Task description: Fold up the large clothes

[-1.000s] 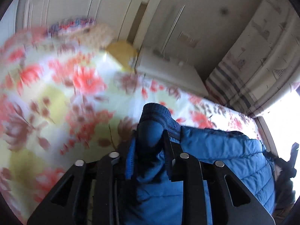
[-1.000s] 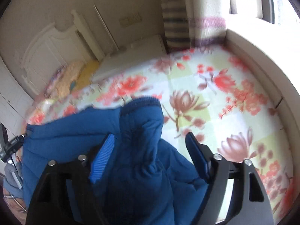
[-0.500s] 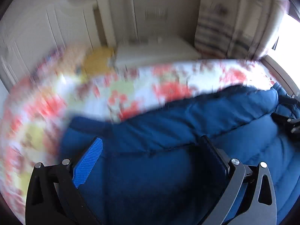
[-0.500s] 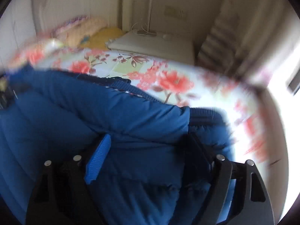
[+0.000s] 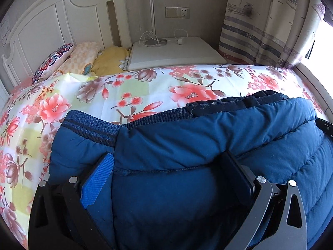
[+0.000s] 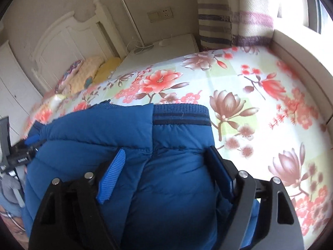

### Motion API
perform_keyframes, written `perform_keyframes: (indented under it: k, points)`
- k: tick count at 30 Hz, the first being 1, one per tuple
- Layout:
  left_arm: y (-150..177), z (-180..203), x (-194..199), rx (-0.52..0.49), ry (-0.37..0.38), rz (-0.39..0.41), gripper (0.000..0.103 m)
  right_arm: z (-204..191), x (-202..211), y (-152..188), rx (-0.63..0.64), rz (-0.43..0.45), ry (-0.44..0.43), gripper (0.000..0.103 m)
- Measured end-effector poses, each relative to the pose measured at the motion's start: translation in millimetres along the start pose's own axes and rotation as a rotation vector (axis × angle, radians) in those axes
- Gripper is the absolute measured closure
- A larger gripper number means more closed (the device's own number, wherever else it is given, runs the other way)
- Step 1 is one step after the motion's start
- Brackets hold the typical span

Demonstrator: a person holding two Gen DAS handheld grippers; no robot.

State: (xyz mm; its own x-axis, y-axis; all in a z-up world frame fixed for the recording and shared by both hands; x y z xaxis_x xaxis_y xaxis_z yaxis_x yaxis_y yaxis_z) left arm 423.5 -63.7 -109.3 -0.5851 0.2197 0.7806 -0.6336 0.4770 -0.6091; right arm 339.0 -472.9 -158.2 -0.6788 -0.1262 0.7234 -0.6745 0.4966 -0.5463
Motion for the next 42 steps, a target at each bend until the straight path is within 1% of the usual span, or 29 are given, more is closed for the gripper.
perform_keyframes:
  k: [2, 4, 5, 7, 10, 16, 17, 18, 19, 20, 22, 24, 25, 26, 28, 29, 30, 32, 34, 39, 42]
  points:
    - [1, -1, 1, 0.005, -0.006, 0.007, 0.004, 7, 2, 1, -0.031, 0.010, -0.017, 0.023]
    - [2, 0, 3, 0.002, -0.019, 0.012, 0.004, 12, 2, 3, -0.067, 0.009, 0.004, 0.022]
    - [2, 1, 4, -0.001, -0.028, 0.015, 0.004, 15, -6, 0, -0.087, 0.002, 0.005, 0.021]
    - [3, 1, 5, -0.001, -0.039, 0.017, 0.004, 21, -8, -1, -0.123, 0.003, -0.013, 0.021]
    - [3, 0, 5, 0.004, -0.044, 0.016, 0.004, 20, -7, 0, -0.111, 0.012, 0.022, 0.021]
    - [4, -1, 7, 0.004, -0.057, 0.023, 0.004, 16, -3, 0, -0.093, 0.030, 0.058, 0.020]
    - [4, 0, 7, 0.004, -0.057, 0.021, 0.004, 11, 4, -2, -0.072, 0.056, 0.101, 0.021]
    - [4, 0, 7, 0.003, -0.058, 0.020, 0.004, 5, 15, -4, -0.048, 0.104, 0.147, 0.021]
    - [4, 0, 6, 0.003, -0.057, 0.017, 0.004, -3, 30, -5, -0.019, 0.175, 0.191, 0.020]
    - [3, 0, 6, 0.002, -0.057, 0.014, 0.004, -13, 46, -6, -0.001, 0.239, 0.195, 0.019]
    - [3, 1, 6, -0.001, -0.061, 0.012, 0.004, -32, 65, -7, 0.028, 0.288, 0.136, 0.019]
    - [3, 2, 6, -0.005, -0.068, 0.012, 0.004, -57, 65, -5, 0.111, 0.258, 0.104, 0.015]
    - [3, 2, 6, -0.007, -0.074, 0.014, 0.004, -70, 57, -3, 0.167, 0.213, 0.103, 0.014]
    - [3, 3, 7, -0.009, -0.079, 0.015, 0.004, -84, 42, 3, 0.238, 0.151, 0.119, 0.014]
    - [3, 3, 7, -0.012, -0.088, 0.018, 0.004, -96, 17, 16, 0.325, 0.078, 0.163, 0.014]
    - [3, 3, 8, -0.012, -0.086, 0.019, 0.004, -96, -1, 23, 0.353, 0.021, 0.197, 0.012]
    - [3, 2, 7, -0.009, -0.081, 0.018, 0.004, -91, -18, 29, 0.342, -0.041, 0.201, 0.011]
    - [3, 0, 7, 0.002, -0.068, 0.018, 0.004, -78, -21, 23, 0.265, -0.054, 0.141, 0.010]
    - [4, -1, 6, 0.008, -0.058, 0.015, 0.004, -72, -21, 21, 0.235, -0.063, 0.112, 0.010]
    - [4, -3, 6, 0.022, -0.047, 0.016, 0.004, -67, -20, 22, 0.222, -0.058, 0.090, 0.010]
    - [3, -1, 1, 0.011, -0.051, -0.020, 0.004, -69, -17, 24, 0.225, -0.071, 0.100, 0.011]
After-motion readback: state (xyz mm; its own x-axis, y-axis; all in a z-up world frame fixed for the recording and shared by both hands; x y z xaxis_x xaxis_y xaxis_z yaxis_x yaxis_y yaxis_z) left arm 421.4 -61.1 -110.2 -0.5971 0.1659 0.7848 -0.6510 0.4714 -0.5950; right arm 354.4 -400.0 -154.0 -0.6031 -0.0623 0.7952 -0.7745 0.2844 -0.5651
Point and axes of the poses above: each gripper's, at about its wrist camera, not at the fingertips, and x roughly against the way its jaws point, z to its right, y to its underside, the point moved 1 cm from there along -x, roughly the way its jaws point, and after that the axes turned 11 degrees about -x, right-handed, at the moved point
